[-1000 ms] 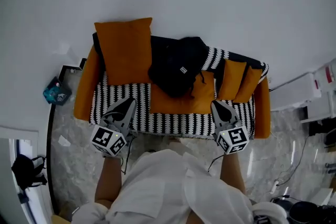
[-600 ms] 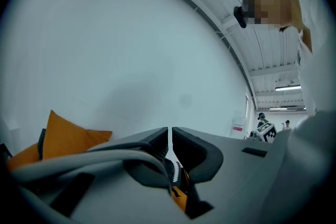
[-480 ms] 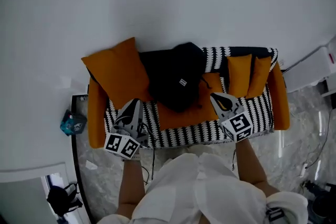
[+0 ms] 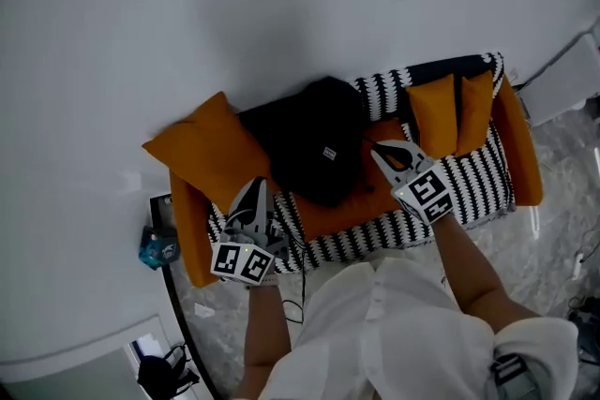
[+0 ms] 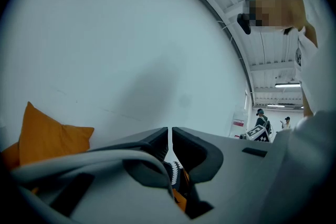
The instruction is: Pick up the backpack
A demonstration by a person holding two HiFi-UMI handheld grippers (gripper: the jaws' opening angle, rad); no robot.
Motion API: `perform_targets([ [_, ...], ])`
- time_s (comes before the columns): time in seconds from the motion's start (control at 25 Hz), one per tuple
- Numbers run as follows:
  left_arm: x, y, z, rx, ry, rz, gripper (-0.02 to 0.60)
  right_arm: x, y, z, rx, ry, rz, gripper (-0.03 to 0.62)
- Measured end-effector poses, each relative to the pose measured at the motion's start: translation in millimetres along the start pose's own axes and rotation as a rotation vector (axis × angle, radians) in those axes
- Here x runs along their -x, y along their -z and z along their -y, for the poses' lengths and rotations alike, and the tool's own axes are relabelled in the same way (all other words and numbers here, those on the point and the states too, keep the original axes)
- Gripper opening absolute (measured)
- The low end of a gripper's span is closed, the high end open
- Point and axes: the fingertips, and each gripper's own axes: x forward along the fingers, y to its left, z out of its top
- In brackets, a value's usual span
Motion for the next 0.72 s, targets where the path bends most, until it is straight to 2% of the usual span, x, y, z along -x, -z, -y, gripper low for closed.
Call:
perform_targets([
  [0.28, -40, 19, 1, 0.002, 0.074, -0.083, 0.043, -28, 18, 19, -0.048, 0.03, -0.036, 0.021],
  [0.52, -66, 36, -12, 0.002, 0.159, -0.14, 0.043, -57, 37, 32, -0.086, 0.078, -0.086, 0.021],
  [0.72, -88, 46, -28, 0.009, 0.195, -0.176, 0.043, -85, 51, 39, -0.103, 0.101, -0.135, 0.021],
])
